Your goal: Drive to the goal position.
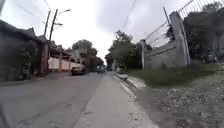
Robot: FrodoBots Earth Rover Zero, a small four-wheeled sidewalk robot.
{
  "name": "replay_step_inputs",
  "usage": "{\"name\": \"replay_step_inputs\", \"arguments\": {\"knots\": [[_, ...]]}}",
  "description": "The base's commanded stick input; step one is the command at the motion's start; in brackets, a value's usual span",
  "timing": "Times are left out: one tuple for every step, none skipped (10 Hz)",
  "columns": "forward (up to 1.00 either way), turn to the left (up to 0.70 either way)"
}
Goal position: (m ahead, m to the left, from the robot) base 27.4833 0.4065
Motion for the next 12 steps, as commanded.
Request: {"name": "replay_step_inputs", "arguments": {"knots": [[1.0,0.0],[1.0,0.0],[1.0,0.0],[1.0,0.0],[1.0,0.0],[1.0,0.0],[1.0,0.0],[1.0,-0.01],[1.0,0.0],[1.0,0.0],[1.0,0.0],[1.0,0.0]]}}
